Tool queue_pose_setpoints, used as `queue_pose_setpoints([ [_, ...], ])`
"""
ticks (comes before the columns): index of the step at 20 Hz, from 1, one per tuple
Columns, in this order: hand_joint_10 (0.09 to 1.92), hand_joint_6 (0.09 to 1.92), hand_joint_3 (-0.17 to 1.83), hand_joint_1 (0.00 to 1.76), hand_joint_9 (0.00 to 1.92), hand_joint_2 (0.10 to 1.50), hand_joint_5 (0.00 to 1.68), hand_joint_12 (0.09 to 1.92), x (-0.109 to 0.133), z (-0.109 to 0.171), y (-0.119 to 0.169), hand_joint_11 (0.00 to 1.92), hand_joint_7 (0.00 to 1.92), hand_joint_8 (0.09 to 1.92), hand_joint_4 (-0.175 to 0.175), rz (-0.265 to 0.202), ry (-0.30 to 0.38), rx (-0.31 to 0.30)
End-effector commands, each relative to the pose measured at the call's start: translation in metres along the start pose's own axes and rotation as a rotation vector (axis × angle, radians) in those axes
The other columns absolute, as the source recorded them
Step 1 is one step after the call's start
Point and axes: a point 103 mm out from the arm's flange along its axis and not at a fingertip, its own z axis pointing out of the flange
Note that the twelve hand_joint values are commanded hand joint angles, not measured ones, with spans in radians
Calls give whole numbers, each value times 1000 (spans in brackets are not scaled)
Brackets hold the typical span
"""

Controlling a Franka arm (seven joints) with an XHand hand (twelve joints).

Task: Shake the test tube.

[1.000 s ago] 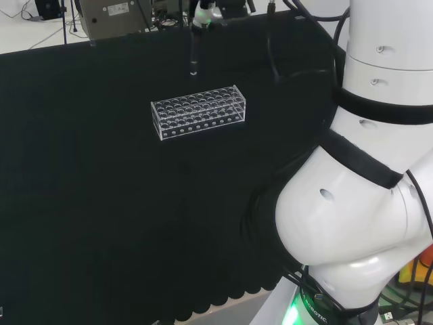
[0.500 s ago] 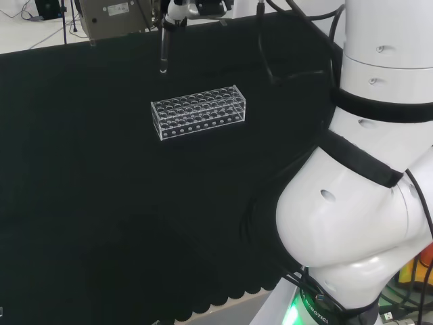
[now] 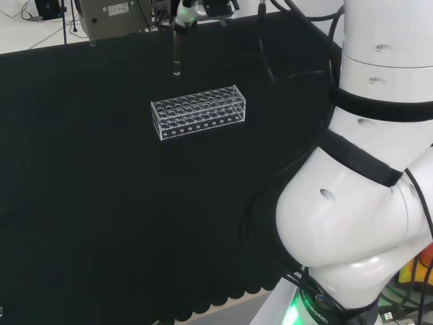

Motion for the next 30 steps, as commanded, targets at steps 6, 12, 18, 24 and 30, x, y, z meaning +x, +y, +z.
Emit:
queue_pose_setpoints([
  [6,87,314,-175,1422,1453,1034,1326,1208,-134,12,-29,711,1376,720,-175,313,-36,44],
  [12,87,314,-175,1422,1453,1034,1326,1206,-168,4,-39,714,1377,719,-175,392,-50,34],
  [18,87,315,-175,1422,1453,1034,1326,1205,-146,6,-32,716,1377,720,-175,336,-32,28],
  [24,87,316,-175,1422,1453,1034,1325,1204,-92,10,-13,718,1376,720,-175,222,18,19],
  [30,87,317,-175,1422,1453,1034,1325,1203,-36,9,0,720,1376,720,-175,99,79,9],
])
